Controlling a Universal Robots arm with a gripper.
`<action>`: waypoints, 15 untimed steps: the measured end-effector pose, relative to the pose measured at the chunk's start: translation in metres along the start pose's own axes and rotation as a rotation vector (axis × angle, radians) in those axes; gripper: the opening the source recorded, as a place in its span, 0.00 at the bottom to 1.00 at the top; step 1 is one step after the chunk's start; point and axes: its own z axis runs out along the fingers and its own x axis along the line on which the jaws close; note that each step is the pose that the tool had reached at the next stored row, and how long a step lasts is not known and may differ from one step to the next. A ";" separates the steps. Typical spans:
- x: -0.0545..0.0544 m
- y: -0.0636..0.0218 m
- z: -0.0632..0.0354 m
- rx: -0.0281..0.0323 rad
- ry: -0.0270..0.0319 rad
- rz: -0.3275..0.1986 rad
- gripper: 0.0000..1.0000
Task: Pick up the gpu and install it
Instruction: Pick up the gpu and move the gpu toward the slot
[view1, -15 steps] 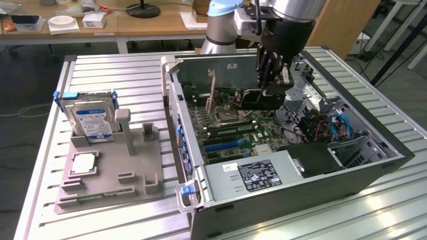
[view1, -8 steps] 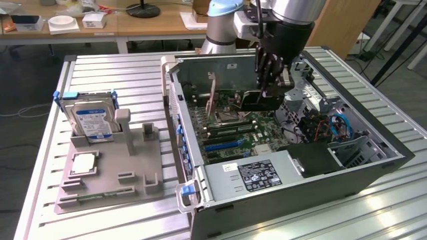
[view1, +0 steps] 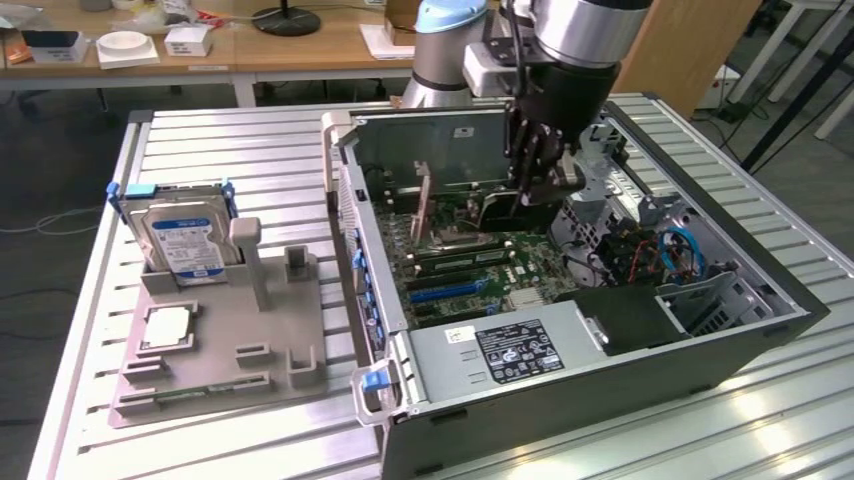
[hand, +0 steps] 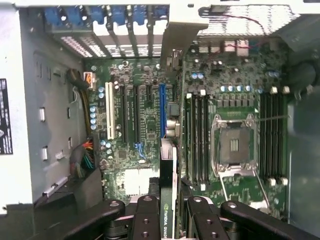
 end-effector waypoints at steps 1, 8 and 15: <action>0.000 0.0001 0.0016 -0.0008 0.0001 -0.018 0.26; 0.001 0.0017 0.0143 -0.0019 0.0000 -0.048 0.26; 0.001 0.0119 0.0270 -0.0024 0.0000 -0.062 0.26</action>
